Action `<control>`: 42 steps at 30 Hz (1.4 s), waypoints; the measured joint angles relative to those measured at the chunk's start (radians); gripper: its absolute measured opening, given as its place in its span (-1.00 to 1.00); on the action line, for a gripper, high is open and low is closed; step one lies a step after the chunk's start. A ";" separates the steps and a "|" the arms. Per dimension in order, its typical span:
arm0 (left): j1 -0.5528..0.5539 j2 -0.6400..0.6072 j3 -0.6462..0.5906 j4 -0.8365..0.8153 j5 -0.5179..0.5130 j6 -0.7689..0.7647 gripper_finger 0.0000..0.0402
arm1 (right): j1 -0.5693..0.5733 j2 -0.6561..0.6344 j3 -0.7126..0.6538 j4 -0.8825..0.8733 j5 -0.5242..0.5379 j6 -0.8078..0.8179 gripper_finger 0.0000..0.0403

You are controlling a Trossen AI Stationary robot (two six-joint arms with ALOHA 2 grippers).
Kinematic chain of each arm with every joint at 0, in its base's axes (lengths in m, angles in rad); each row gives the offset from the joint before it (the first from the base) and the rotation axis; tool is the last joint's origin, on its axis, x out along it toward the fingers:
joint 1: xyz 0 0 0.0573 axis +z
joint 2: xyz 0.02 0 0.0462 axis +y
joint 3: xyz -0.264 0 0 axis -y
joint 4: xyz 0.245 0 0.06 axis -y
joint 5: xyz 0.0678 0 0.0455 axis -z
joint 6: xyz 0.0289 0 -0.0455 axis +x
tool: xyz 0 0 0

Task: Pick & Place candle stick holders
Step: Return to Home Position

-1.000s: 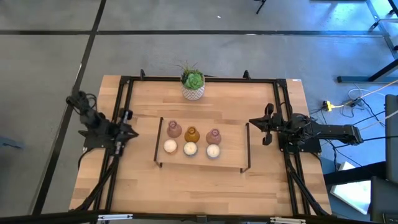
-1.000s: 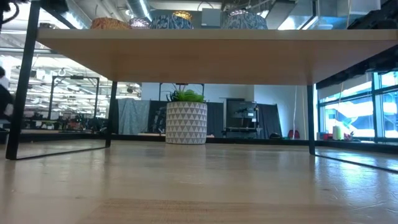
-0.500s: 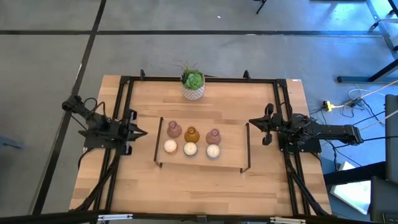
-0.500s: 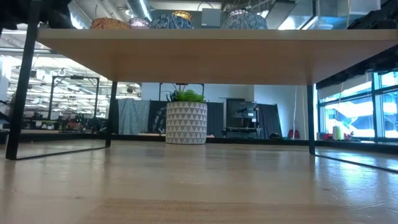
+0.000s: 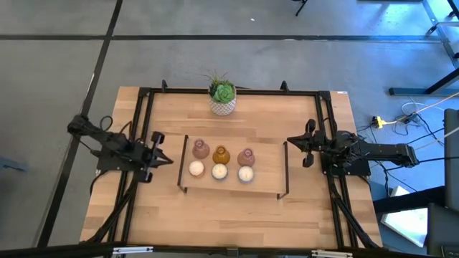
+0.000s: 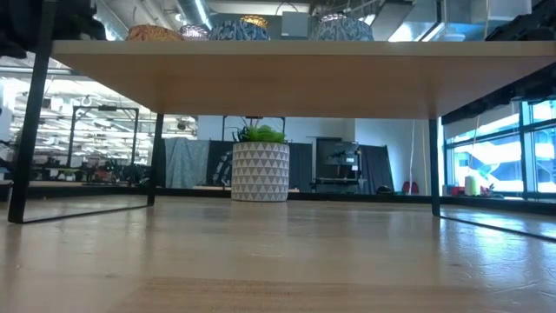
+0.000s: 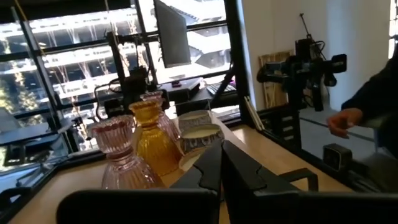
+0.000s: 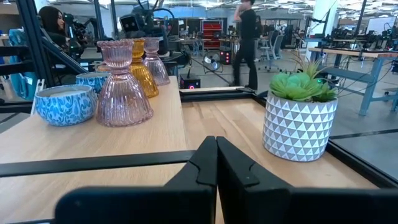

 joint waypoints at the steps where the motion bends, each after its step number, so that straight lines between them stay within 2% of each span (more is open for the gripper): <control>1: 0.006 0.000 -0.007 0.007 -0.001 -0.001 -0.99 | 0.000 0.000 0.000 0.000 0.000 0.000 -1.00; 7: 0.069 0.000 -0.050 0.043 -0.119 -0.002 -0.99 | 0.000 0.000 0.000 0.000 0.000 0.000 -1.00; 24: 0.313 0.000 -0.056 -0.030 0.075 -0.105 -0.99 | 0.000 0.000 0.000 0.000 0.000 0.000 -1.00; 33: 0.378 0.000 -0.056 -0.028 0.036 -0.128 -0.99 | 0.000 0.000 0.000 0.000 0.000 0.000 -1.00; 42: 0.381 0.003 -0.056 -0.029 0.035 -0.148 -0.98 | 0.000 0.000 0.000 0.000 0.000 0.000 -1.00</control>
